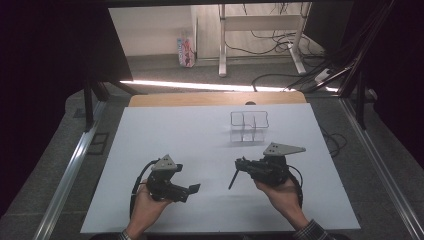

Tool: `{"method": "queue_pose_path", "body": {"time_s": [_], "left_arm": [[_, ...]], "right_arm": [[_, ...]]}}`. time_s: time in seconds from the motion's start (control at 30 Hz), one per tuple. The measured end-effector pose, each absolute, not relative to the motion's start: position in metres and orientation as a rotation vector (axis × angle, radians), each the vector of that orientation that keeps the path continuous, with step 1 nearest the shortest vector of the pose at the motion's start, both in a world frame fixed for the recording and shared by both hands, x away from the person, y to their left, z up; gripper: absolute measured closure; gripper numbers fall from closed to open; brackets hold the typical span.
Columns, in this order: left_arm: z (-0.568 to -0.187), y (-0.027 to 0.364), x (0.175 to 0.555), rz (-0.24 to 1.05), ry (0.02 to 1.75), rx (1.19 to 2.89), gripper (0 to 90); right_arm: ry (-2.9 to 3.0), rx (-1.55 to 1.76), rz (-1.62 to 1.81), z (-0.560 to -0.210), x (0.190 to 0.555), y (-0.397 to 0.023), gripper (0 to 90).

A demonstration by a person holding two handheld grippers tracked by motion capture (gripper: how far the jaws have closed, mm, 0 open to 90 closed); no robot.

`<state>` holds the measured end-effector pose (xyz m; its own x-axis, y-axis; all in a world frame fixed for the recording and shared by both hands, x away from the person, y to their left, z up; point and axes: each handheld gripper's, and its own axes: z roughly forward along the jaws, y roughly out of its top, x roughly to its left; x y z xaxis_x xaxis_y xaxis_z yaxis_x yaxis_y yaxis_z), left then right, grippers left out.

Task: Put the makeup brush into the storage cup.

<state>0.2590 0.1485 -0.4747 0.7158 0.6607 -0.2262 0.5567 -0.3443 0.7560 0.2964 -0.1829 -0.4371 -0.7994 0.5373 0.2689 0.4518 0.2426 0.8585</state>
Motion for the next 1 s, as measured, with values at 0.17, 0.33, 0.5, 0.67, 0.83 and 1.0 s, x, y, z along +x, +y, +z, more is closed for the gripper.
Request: {"method": "queue_pose_path", "body": {"time_s": [0.17,0.33,0.5,0.67,0.83,1.0], "left_arm": [[-0.476,0.154,0.256,0.194,0.947,2.067,2.8],[-0.48,0.159,0.254,0.229,0.967,2.096,1.5],[-0.483,0.166,0.253,0.251,0.98,2.11,1.0],[-0.485,0.171,0.249,0.299,0.97,2.141,1.3],[-0.488,0.177,0.248,0.297,0.983,2.156,1.3],[-0.492,0.185,0.248,0.302,1.01,2.168,1.4]], "right_arm": [[2.4,0.958,1.608,-0.435,0.297,-0.187,83.5],[2.394,0.964,1.591,-0.434,0.297,-0.191,83.5],[2.386,0.968,1.571,-0.433,0.299,-0.195,83.4],[2.379,0.973,1.552,-0.433,0.3,-0.198,83.4],[2.371,0.978,1.541,-0.431,0.302,-0.201,83.4],[2.369,0.968,1.53,-0.429,0.303,-0.203,83.4]]}}
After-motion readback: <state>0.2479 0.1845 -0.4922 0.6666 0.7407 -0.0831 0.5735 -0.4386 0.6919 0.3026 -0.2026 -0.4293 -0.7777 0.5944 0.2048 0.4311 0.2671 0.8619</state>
